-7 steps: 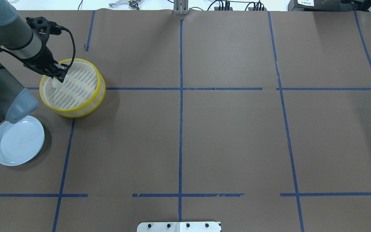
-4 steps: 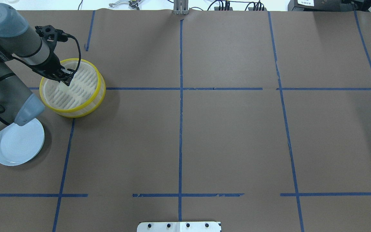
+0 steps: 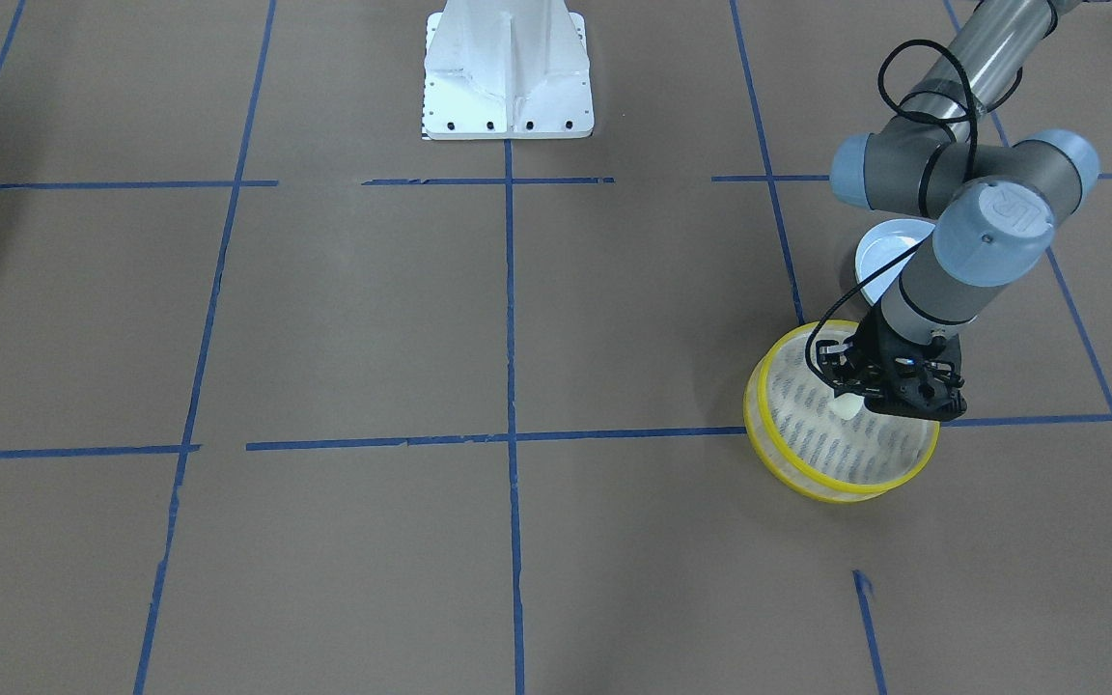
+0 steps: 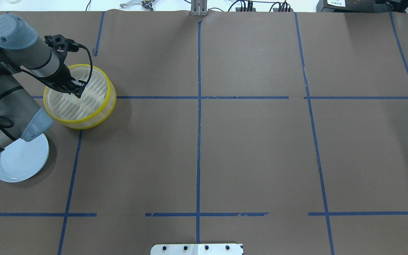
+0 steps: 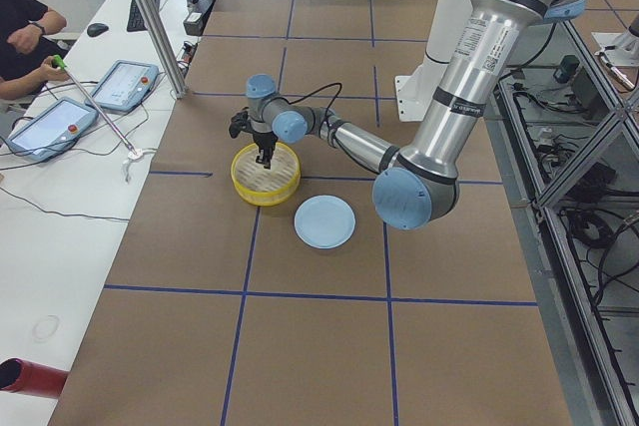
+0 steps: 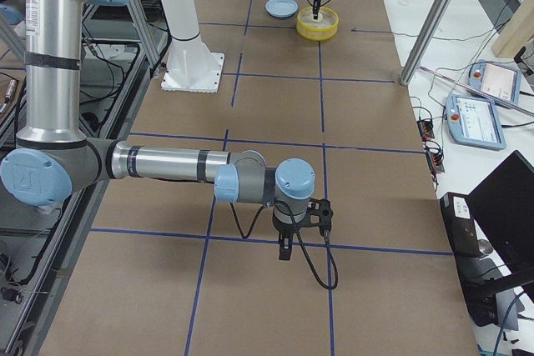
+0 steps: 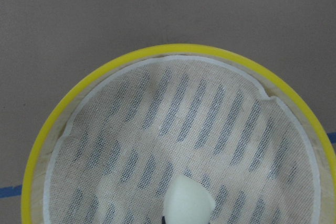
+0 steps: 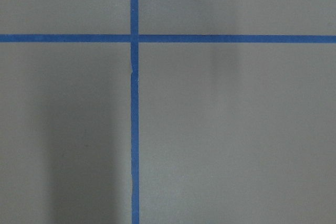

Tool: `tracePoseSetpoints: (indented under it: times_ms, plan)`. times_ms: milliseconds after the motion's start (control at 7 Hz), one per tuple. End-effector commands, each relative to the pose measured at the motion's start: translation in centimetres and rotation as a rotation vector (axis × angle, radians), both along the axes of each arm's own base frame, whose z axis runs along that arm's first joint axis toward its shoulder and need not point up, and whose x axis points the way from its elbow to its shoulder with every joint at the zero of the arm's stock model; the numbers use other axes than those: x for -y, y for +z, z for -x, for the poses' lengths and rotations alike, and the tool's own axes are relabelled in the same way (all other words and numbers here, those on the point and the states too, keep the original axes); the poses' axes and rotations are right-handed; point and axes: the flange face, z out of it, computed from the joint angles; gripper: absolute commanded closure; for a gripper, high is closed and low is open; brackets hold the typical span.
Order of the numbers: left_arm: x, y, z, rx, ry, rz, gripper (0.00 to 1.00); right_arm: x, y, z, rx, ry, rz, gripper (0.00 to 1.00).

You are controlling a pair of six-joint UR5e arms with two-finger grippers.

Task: Place bun in steamer
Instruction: 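Lower the bun into the steamer and open the left gripper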

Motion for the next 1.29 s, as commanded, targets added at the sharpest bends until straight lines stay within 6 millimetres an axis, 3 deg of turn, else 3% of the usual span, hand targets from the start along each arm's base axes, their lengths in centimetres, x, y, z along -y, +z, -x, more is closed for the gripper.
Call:
tracePoseSetpoints:
  times_ms: [0, 143, 429, 714, 857, 1000, 1143]
  plan:
    - [-0.2, 0.2, -0.3, 0.000, 0.006, -0.001, 0.18, 0.0, 0.0, 0.0, 0.000, 0.000, 0.000, 0.00]
    - [-0.2, 0.2, -0.3, -0.001, 0.006, -0.002, 0.00, 0.0, 0.0, 0.0, 0.000, 0.000, 0.000, 0.00]
    - [-0.3, -0.6, -0.1, -0.010, 0.012, -0.022, 0.00, 0.0, 0.0, 0.0, 0.000, 0.000, 0.000, 0.00]
    - [-1.0, -4.2, 2.3, -0.055, -0.012, -0.087, 0.00, 0.1, -0.1, 0.0, 0.000, 0.000, -0.001, 0.00]
    - [-1.4, -5.7, 5.5, -0.076, -0.046, -0.108, 0.00, 0.0, 0.0, 0.0, 0.000, 0.000, 0.000, 0.00]
    - [-5.0, -5.8, 8.5, -0.093, -0.053, -0.131, 0.00, 0.0, 0.0, 0.0, 0.000, 0.000, 0.000, 0.00]
    - [-6.3, -5.9, 12.6, -0.099, -0.093, -0.155, 0.00, 0.0, 0.0, 0.0, 0.000, 0.000, 0.000, 0.00]
